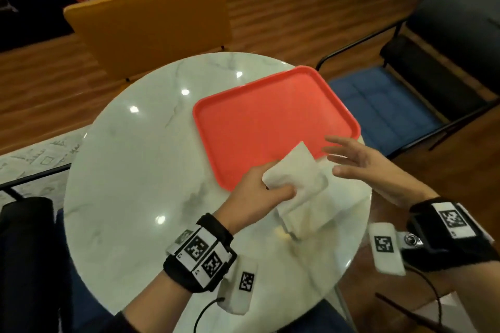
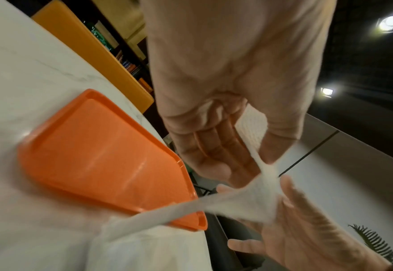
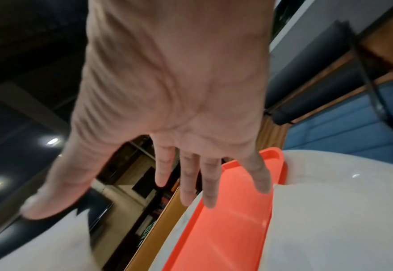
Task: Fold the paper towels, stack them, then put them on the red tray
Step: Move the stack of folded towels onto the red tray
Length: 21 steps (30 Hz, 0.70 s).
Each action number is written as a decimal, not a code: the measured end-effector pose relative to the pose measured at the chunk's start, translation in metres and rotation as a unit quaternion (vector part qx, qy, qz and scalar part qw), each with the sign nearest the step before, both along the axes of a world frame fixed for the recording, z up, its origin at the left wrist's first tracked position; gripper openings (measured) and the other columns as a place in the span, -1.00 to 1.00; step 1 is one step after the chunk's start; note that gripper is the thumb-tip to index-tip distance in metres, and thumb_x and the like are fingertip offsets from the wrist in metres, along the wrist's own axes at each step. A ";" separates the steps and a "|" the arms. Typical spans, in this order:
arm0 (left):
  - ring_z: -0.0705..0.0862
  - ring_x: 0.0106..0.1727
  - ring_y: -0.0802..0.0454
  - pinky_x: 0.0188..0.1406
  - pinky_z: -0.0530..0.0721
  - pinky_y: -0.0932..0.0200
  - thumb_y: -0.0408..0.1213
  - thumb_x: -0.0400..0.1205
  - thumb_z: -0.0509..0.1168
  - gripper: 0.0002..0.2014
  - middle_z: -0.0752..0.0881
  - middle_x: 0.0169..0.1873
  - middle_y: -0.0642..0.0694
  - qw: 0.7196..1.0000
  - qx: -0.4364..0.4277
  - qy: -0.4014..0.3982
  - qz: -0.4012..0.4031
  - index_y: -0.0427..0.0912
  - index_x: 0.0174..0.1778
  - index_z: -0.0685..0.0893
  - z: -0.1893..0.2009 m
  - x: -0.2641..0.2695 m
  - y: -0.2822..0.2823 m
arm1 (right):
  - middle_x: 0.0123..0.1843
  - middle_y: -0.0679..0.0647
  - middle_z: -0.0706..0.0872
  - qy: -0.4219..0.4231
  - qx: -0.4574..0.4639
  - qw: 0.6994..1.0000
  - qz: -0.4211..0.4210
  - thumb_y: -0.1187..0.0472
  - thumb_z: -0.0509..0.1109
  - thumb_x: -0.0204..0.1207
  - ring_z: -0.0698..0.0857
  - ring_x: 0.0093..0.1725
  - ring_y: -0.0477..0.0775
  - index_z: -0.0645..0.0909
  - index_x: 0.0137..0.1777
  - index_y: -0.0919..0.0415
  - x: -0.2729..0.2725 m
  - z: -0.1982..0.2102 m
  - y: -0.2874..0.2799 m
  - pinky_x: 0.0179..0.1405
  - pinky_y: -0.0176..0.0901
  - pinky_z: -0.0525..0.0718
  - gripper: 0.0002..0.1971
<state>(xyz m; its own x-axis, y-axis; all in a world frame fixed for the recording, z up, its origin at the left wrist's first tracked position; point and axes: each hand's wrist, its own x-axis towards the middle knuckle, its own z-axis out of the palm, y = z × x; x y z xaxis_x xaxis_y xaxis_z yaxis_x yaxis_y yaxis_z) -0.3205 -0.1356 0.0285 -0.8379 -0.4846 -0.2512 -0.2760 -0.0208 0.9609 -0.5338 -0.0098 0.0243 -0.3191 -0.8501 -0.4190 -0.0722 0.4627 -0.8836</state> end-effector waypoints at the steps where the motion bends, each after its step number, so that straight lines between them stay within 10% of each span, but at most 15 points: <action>1: 0.53 -0.32 0.24 -0.31 0.46 0.30 -0.39 0.44 0.31 -0.93 0.61 -0.35 0.12 1.000 -0.009 0.002 -0.017 -0.18 -0.20 0.65 0.003 -0.012 0.006 | 0.40 -0.17 0.61 -0.019 -0.001 0.999 0.029 -0.14 0.67 0.15 0.57 0.39 -0.22 0.40 0.46 -0.34 -0.004 0.002 -0.001 0.38 -0.14 0.51 -0.15; 5: 0.63 -0.22 0.20 -0.19 0.55 0.21 -0.45 0.51 0.32 -0.82 0.71 -0.25 0.07 0.999 -0.009 0.004 -0.035 -0.14 -0.06 0.72 0.016 -0.050 0.013 | 0.12 0.04 0.79 -0.054 -0.020 0.993 0.100 0.22 0.59 0.30 0.74 0.17 -0.01 0.56 0.38 -0.01 -0.015 0.015 -0.003 0.17 -0.14 0.68 -0.39; 9: 0.79 0.01 0.00 0.05 0.74 0.06 -0.41 0.53 0.43 -0.67 0.81 0.00 -0.16 0.998 0.047 -0.043 -0.009 -0.20 0.22 0.65 0.006 -0.068 0.010 | 0.08 0.37 0.77 -0.096 -0.074 0.992 -0.038 0.26 0.55 0.29 0.76 0.02 0.29 0.66 0.16 0.39 -0.037 0.010 -0.001 0.10 0.21 0.68 -0.57; 14: 0.76 -0.03 0.03 0.12 0.67 0.03 -0.36 0.50 0.47 -0.73 0.80 0.01 -0.20 0.989 0.073 -0.124 0.040 -0.35 0.09 0.67 -0.028 -0.059 0.005 | -0.10 0.08 0.83 -0.138 -0.054 0.977 -0.156 0.51 0.40 0.43 0.79 -0.10 0.06 0.64 0.03 0.19 -0.073 -0.024 0.015 -0.23 -0.11 0.76 -0.74; 18: 0.71 -0.02 -0.10 0.09 0.63 -0.13 -0.32 0.52 0.46 -0.82 0.77 -0.01 -0.25 0.980 0.080 -0.163 0.082 -0.18 0.01 0.69 -0.054 -0.059 0.005 | 0.06 0.40 0.75 -0.082 0.067 0.986 -0.128 0.26 0.52 0.40 0.73 0.00 0.31 0.64 0.05 0.45 -0.085 -0.066 0.032 0.08 0.26 0.68 -0.70; 21: 0.73 -0.09 -0.08 -0.07 0.65 0.04 -0.28 0.51 0.47 -0.82 0.78 -0.09 -0.14 0.975 0.028 -0.208 0.073 -0.15 0.00 0.67 -0.073 -0.063 0.008 | -0.16 0.37 0.70 -0.003 0.118 0.989 -0.084 0.01 0.60 0.22 0.63 -0.16 0.19 0.59 -0.09 0.52 -0.086 -0.091 0.039 -0.14 0.07 0.59 -0.45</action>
